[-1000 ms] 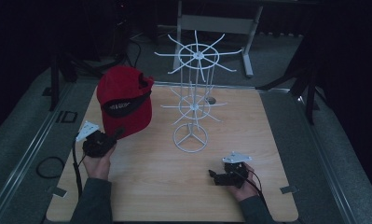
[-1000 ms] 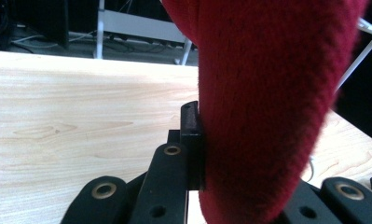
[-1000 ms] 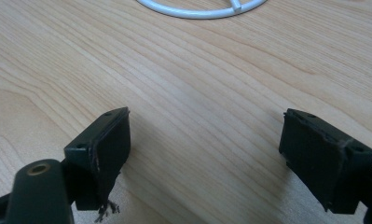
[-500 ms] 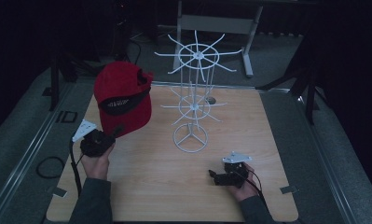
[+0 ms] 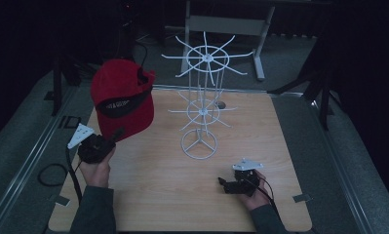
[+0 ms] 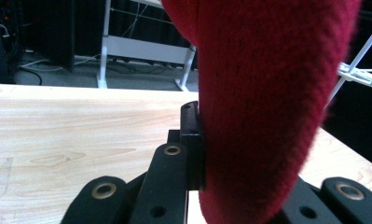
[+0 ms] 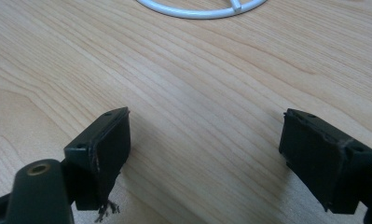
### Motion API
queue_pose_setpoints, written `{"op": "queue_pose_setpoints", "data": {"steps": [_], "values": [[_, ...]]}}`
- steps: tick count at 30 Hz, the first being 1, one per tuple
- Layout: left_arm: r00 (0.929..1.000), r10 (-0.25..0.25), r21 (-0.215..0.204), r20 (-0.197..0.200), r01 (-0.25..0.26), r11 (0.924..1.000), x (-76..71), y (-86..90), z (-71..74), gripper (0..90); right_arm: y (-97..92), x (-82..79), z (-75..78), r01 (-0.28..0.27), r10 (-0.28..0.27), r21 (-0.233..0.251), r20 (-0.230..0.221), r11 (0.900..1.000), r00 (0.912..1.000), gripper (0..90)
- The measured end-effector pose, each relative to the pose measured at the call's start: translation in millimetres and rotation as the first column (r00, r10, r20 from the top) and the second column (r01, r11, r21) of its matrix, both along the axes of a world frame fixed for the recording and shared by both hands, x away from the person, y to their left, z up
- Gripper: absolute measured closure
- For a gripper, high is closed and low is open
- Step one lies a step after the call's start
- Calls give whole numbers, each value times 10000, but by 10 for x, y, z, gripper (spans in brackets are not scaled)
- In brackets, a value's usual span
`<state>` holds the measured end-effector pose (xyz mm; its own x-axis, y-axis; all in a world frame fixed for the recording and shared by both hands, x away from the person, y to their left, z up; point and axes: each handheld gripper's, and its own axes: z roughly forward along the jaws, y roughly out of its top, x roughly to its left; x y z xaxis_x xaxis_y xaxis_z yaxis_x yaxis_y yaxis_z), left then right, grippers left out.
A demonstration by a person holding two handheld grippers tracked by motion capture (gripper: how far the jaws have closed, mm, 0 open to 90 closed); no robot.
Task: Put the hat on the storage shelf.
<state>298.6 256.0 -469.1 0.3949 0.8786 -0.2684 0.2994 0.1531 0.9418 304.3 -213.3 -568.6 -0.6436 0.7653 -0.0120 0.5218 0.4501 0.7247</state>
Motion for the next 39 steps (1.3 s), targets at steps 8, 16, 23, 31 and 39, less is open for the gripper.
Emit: {"op": "queue_pose_setpoints", "data": {"steps": [8,16,23,31,39], "values": [[9999,-101,-9,98,101,9999,-15,-4,52,853,0,-1,0,0,0,-6,-12,10000,10000,163],[9995,-164,77,257,163,9998,-36,-15,134,853,-1,-1,1,-3,3,-7,-22,10000,10000,163],[9993,-159,127,324,155,9998,-48,-15,170,853,0,-1,1,1,-1,-4,-26,10000,10000,163],[9992,-164,96,361,161,9998,-46,-11,188,853,0,-2,1,5,-5,-2,-32,10000,10000,163],[9985,-195,51,503,193,9998,-42,-42,227,853,0,-1,1,3,-3,-4,-24,10000,10000,163]]}}
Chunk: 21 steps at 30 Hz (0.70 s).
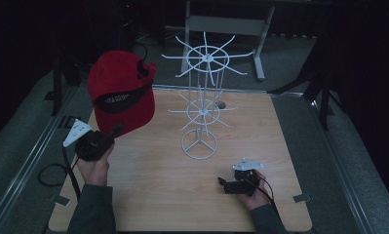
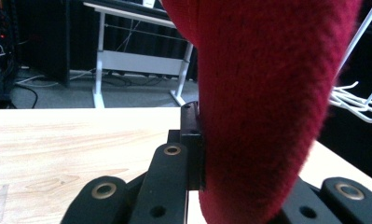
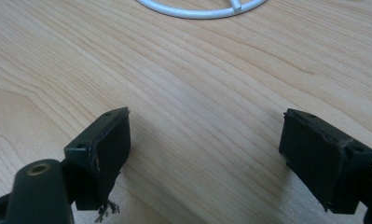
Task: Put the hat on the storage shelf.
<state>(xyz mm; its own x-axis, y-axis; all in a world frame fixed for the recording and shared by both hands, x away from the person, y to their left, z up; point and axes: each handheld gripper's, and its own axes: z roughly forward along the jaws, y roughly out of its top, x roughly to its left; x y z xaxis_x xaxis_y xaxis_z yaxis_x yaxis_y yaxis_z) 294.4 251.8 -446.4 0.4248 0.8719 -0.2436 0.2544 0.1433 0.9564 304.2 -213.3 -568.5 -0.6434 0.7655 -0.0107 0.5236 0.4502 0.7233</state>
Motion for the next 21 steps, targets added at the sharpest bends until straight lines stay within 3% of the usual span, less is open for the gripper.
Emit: {"op": "queue_pose_setpoints", "data": {"steps": [21], "values": [[9995,29,-90,310,-26,10000,28,-55,150,853,1,0,1,9,-9,9,2,10000,10000,163]]}}
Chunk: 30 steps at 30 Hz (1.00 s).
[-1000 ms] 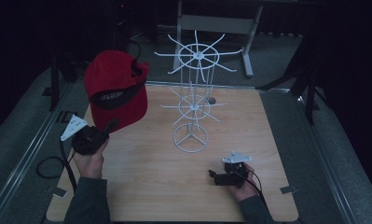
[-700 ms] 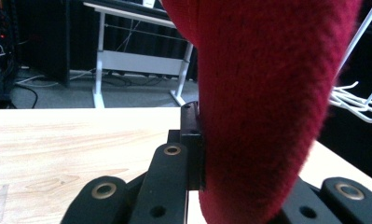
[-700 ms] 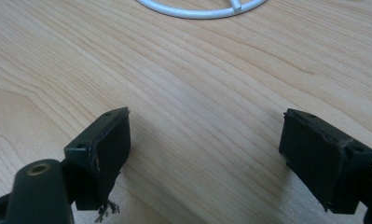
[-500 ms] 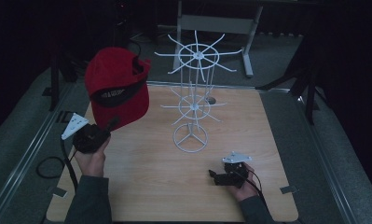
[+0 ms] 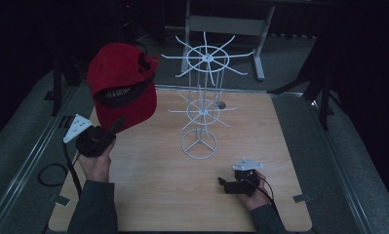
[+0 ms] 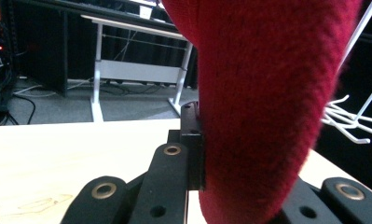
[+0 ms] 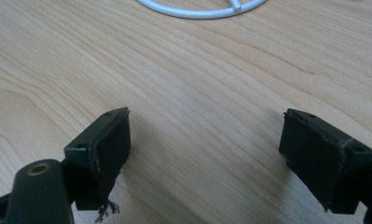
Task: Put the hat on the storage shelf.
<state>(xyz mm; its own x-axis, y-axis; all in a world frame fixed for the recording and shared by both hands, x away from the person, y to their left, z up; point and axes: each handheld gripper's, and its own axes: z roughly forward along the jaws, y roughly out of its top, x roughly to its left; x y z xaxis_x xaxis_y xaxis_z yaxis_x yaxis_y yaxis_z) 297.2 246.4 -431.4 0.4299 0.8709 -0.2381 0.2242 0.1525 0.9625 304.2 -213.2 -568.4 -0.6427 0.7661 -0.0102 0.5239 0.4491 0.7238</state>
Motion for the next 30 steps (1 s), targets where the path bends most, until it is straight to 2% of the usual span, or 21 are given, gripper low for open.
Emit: {"op": "queue_pose_setpoints", "data": {"steps": [24,30], "values": [[9991,-91,-144,416,97,9998,-11,-17,159,853,-1,0,1,-6,6,-9,-5,10000,10000,163],[9991,-116,-162,414,122,9998,-6,-18,184,853,-1,0,1,-4,4,-8,-8,10000,10000,163]]}}
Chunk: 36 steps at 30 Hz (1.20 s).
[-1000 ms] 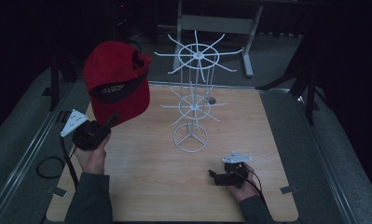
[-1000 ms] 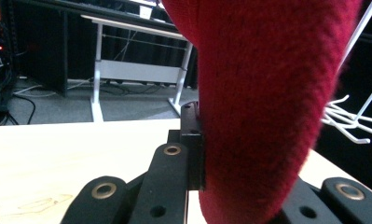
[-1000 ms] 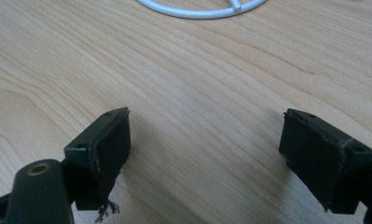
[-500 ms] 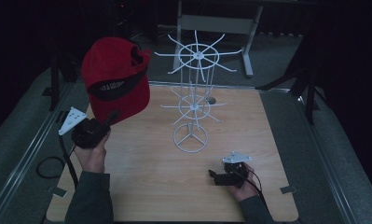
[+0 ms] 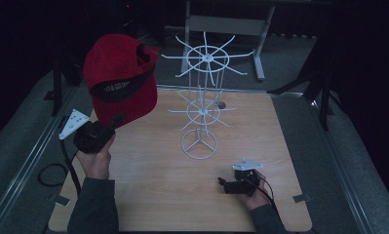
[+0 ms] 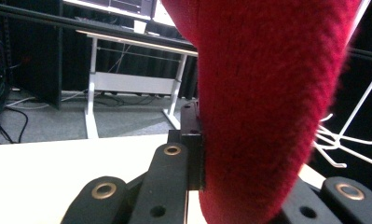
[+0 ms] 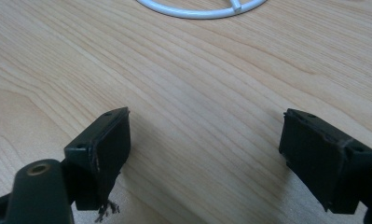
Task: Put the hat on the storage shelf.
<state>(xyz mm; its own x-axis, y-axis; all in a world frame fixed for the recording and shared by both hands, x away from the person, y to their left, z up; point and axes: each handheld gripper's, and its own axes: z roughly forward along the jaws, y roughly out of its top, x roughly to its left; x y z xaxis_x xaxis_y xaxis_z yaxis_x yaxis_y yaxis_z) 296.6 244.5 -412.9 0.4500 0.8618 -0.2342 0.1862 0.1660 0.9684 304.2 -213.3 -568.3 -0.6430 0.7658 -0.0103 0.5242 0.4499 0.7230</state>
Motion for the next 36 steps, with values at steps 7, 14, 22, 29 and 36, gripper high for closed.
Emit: {"op": "queue_pose_setpoints", "data": {"steps": [7,14,22,29,36], "values": [[9999,-16,-55,122,17,10000,0,-1,53,852,0,0,0,-2,2,0,2,10000,10000,163],[9997,-48,-95,224,51,9999,-2,-10,108,852,0,0,0,0,0,-1,1,10000,10000,163],[9996,-98,-172,276,103,9998,7,-8,142,853,0,0,0,0,0,0,0,10000,10000,163],[9989,-196,-376,422,212,9991,13,-46,171,852,0,0,0,0,0,0,0,10000,10000,163],[9985,-221,-631,506,253,9977,25,-103,189,852,0,0,0,0,0,0,-1,10000,10000,163]]}}
